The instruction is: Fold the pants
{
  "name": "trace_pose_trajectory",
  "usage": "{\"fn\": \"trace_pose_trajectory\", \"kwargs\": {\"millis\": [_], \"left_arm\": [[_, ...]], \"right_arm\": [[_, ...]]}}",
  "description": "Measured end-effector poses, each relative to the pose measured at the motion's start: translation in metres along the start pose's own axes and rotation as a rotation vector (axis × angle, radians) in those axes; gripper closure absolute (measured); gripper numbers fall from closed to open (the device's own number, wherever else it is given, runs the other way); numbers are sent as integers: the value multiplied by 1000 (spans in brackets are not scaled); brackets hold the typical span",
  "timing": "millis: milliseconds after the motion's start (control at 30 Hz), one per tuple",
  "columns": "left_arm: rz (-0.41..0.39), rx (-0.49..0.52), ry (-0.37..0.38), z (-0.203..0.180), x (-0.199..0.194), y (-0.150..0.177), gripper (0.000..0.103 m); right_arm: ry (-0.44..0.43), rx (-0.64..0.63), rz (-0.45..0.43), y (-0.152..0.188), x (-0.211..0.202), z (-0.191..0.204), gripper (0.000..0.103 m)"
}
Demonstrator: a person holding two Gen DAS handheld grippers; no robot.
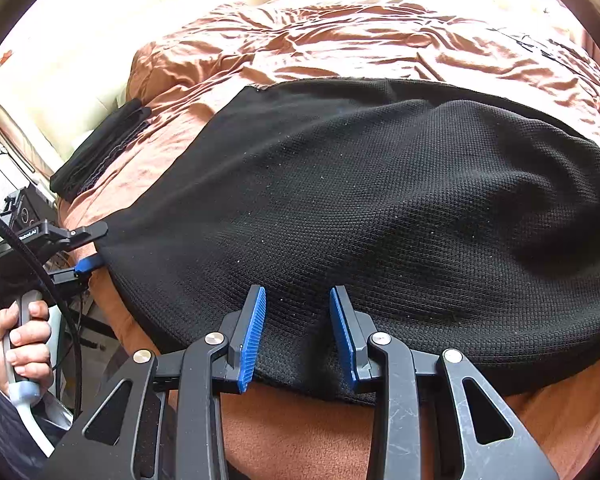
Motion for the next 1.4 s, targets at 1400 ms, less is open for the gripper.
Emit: {"fn": "trace_pose_trajectory", "kwargs": {"millis": [1400], "left_arm": [[-24,-73,48,17,-1,1,95]], "right_arm": [[161,70,114,-71,40,-53,89]]}}
Point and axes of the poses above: each gripper's, at about its wrist camera, not at the fingertips, and x roughly the way its jaws point, z to its left, y to its underside, the point moved 8 cm from there along x, roughly the way its jaws point, and after that the axes turned 3 degrees about -x, right-handed, at the moved point
